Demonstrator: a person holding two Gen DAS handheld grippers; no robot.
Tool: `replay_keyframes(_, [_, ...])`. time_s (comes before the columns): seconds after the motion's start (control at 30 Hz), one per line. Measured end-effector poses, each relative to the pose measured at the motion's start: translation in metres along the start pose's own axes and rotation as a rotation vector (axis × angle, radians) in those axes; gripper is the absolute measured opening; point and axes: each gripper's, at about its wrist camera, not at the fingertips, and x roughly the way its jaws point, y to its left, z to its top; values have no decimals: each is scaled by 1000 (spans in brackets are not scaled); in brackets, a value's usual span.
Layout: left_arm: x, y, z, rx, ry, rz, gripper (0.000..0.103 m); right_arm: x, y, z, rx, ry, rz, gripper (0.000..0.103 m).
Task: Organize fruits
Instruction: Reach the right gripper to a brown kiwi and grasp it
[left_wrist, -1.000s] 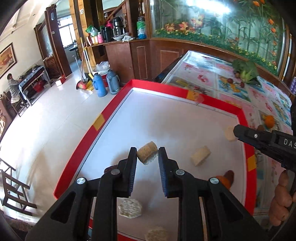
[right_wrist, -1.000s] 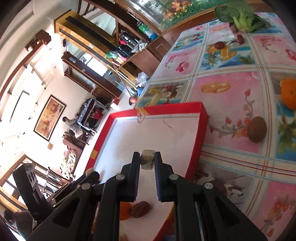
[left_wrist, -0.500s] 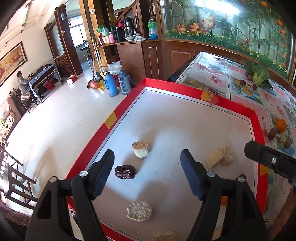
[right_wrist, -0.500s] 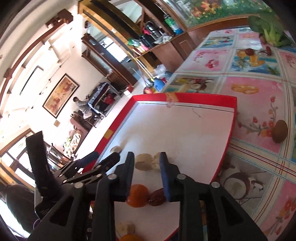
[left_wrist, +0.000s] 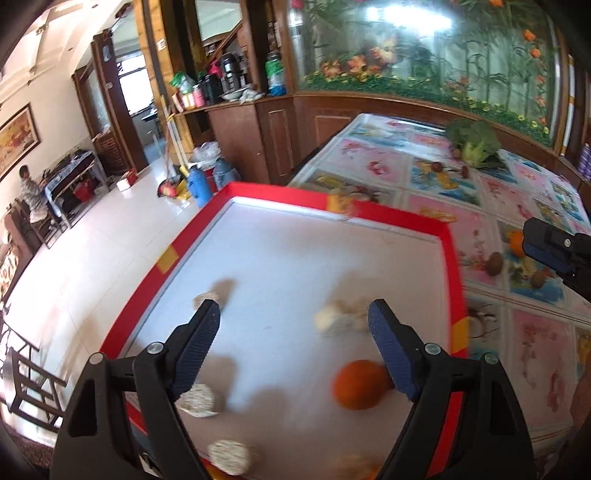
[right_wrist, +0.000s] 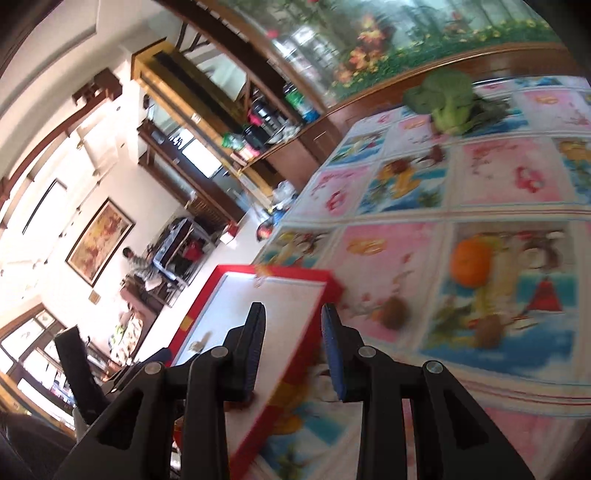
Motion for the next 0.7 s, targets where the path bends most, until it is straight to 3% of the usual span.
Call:
replay_keyframes(0.17, [-13, -54, 9, 96, -41, -75, 86, -38, -44, 13, 79, -57, -65, 31])
replay_keyframes(0.3, [-13, -96, 16, 176, -51, -152, 86, -47, -68, 17, 119, -23, -123, 33])
replay_keyframes(0.37, [-11, -115, 16, 229, -56, -154, 86, -45, -76, 18, 131, -1, -146, 33])
replay_keyframes(0.7, [12, -144, 16, 352, -22, -189, 86, -21, -70, 9, 7, 97, -273, 33])
